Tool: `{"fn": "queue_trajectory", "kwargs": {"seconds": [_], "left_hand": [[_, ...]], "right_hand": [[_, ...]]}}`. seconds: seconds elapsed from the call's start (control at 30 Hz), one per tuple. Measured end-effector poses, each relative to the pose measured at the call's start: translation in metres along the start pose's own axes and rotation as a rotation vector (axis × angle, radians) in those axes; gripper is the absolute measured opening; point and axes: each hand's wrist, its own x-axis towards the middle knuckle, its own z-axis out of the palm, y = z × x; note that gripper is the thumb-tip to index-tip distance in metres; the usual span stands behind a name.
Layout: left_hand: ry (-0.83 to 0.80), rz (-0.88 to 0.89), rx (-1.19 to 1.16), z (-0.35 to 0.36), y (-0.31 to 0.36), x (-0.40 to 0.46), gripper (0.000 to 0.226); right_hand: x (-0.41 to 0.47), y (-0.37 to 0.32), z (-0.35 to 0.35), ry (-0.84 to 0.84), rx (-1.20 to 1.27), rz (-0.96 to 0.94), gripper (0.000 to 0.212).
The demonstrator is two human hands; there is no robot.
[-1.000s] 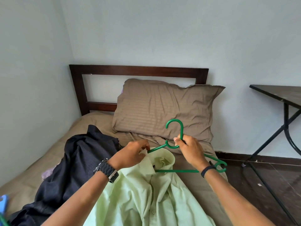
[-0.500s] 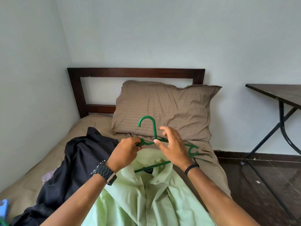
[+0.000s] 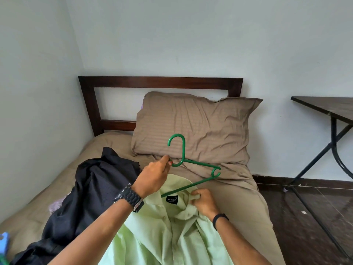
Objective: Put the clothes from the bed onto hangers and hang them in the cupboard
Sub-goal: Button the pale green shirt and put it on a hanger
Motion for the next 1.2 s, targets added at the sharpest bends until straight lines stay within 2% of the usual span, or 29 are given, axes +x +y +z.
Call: {"fn": "queue_trajectory", "kwargs": {"seconds": [0.07,0.2,0.33,0.43,0.63,1.0,1.2], "left_hand": [[-0.011,0.003,0.038,-0.001,-0.002,0.001,0.021],[-0.045,0.061,0.170,-0.010,0.000,0.006,0.029],[-0.031,0.089,0.131,-0.024,0.006,0.014,0.022],[-0.080,0.111,0.080,-0.040,0.012,0.020,0.024],[-0.208,0.047,0.040,-0.073,0.015,0.024,0.030],[-0.384,-0.028,0.143,-0.083,0.009,0.019,0.021],[-0.206,-0.027,0.222,-0.065,0.006,0.017,0.022]], "right_hand": [[0.002,-0.004,-0.010,0.085,0.002,0.027,0.032],[0.007,-0.016,-0.051,0.194,0.083,0.023,0.037],[0.011,-0.024,-0.090,0.121,0.197,-0.023,0.033],[0.016,-0.029,-0.108,0.117,0.228,-0.042,0.034],[0.022,-0.034,-0.124,0.157,0.107,-0.059,0.030],[0.025,-0.051,-0.125,0.290,-0.071,-0.086,0.037],[0.020,-0.064,-0.121,0.354,-0.130,-0.155,0.029]]}}
